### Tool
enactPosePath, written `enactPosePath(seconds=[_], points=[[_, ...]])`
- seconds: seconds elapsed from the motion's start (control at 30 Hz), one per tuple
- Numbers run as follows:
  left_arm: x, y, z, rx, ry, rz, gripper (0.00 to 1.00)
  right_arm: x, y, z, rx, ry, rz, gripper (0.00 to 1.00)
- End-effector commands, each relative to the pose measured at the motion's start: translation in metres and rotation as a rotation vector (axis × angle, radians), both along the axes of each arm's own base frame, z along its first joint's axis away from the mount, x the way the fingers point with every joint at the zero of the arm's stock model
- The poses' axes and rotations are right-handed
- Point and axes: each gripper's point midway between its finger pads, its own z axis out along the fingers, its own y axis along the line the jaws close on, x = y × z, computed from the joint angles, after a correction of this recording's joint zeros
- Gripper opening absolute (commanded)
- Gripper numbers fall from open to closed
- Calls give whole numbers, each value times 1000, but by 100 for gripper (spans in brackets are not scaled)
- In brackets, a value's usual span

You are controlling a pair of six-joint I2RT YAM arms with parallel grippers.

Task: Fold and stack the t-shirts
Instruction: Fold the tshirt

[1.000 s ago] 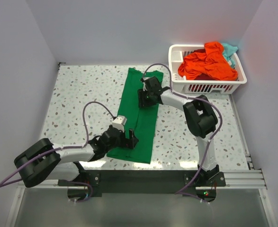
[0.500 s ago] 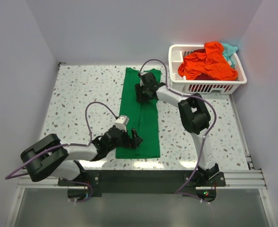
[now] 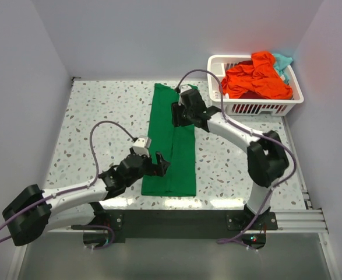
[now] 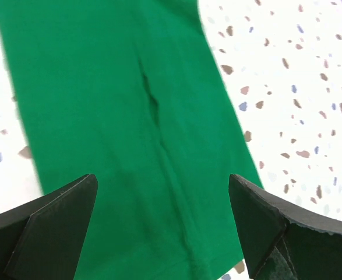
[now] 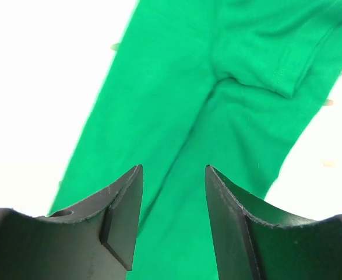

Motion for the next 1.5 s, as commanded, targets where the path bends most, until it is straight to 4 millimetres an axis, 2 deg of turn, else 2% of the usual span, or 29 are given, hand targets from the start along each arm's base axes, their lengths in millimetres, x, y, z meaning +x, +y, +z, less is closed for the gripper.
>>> enactPosePath(seconds=[0.0,0.03,0.07,0.1,0.13,0.17,0.2,0.23,0.27,0.33,0.37,0.53,0.63,0.73,0.8,0.93,1.03,1.13,1.3,1.47], points=[[-1,30,-11,109,24,93,100,-36,-3,63,29,-147,-22,50],[-3,34,-14,120,38,105,100,-50,0,59,23,-137,-24,50],[-7,40,-21,141,65,118,100,-65,-10,42,-5,-108,-36,50],[-8,44,-23,150,73,130,100,-73,-15,47,-2,-118,-55,50],[-10,46,-25,159,83,135,100,-87,-18,41,-3,-90,-65,50],[-14,52,-32,184,110,146,100,-102,-27,24,-36,-54,-72,50],[-15,56,-34,193,113,155,100,-111,-34,18,-56,-47,-87,49],[-16,59,-37,200,119,164,100,-127,-39,22,-70,-53,-103,49],[-19,64,-42,211,137,178,100,-141,-51,6,-108,-26,-112,49],[-22,70,-45,218,146,191,100,-167,-60,4,-99,2,-124,49],[-25,73,-48,223,161,198,100,-181,-70,-9,-119,33,-126,49],[-36,77,-56,226,208,182,99,-234,-96,-33,-159,151,-139,48],[-43,79,-64,235,242,174,96,-253,-105,-37,-158,185,-146,48],[-51,81,-76,250,277,164,93,-266,-99,-41,-83,227,-127,48],[-54,82,-81,256,296,156,93,-277,-93,-50,-49,270,-106,48],[-56,81,-82,250,298,148,92,-281,-72,-63,23,298,-68,47],[-56,82,-82,248,293,144,92,-282,-65,-73,23,319,-55,47],[-57,80,-81,242,295,137,92,-281,-59,-76,33,325,-48,47],[-57,81,-81,241,293,139,92,-282,-52,-79,51,336,-41,47],[-59,81,-83,238,305,138,91,-289,-57,-93,5,377,-47,46]])
